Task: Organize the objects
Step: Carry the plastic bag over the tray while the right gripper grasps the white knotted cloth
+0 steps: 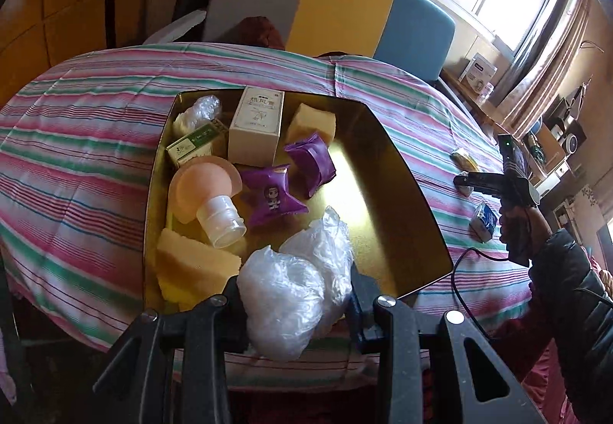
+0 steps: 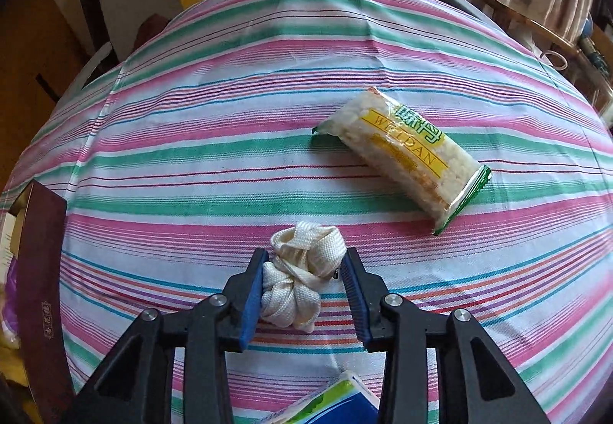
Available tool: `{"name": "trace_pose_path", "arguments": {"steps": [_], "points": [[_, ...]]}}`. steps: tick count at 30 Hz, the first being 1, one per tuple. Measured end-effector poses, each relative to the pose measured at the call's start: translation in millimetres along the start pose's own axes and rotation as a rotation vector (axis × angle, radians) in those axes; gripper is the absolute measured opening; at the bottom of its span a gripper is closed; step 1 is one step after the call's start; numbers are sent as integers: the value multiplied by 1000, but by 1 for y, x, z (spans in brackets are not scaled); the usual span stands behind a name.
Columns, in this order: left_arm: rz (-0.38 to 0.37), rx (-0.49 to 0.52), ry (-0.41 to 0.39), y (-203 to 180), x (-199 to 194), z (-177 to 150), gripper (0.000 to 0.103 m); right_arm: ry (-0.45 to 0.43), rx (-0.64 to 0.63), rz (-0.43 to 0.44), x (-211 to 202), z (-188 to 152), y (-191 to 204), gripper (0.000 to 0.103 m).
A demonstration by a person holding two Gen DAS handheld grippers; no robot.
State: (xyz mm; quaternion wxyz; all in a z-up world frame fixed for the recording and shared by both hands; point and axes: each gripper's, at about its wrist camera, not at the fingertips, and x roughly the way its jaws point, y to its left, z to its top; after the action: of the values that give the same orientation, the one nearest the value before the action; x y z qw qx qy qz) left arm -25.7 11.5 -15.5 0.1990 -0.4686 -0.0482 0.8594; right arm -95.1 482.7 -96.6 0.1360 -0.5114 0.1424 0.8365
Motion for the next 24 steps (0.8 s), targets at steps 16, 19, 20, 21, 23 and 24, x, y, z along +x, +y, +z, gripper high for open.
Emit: {"name": "trace_pose_path", "arguments": {"steps": [16, 19, 20, 21, 23, 24], "points": [[50, 103, 114, -21, 64, 14, 37, 1, -17, -14, 14, 5, 12, 41], [58, 116, 136, -21, 73, 12, 37, 2, -19, -15, 16, 5, 14, 41], [62, 117, 143, -21, 75, 11, 38, 2, -19, -15, 17, 6, 14, 41], [66, 120, 152, -20, 77, 10, 38, 2, -19, -15, 17, 6, 14, 41], [78, 137, 158, -20, 81, 7, 41, 2, -20, -15, 17, 6, 14, 41], [92, 149, 161, -21, 82, 6, 43, 2, -20, -15, 17, 6, 14, 41]]}}
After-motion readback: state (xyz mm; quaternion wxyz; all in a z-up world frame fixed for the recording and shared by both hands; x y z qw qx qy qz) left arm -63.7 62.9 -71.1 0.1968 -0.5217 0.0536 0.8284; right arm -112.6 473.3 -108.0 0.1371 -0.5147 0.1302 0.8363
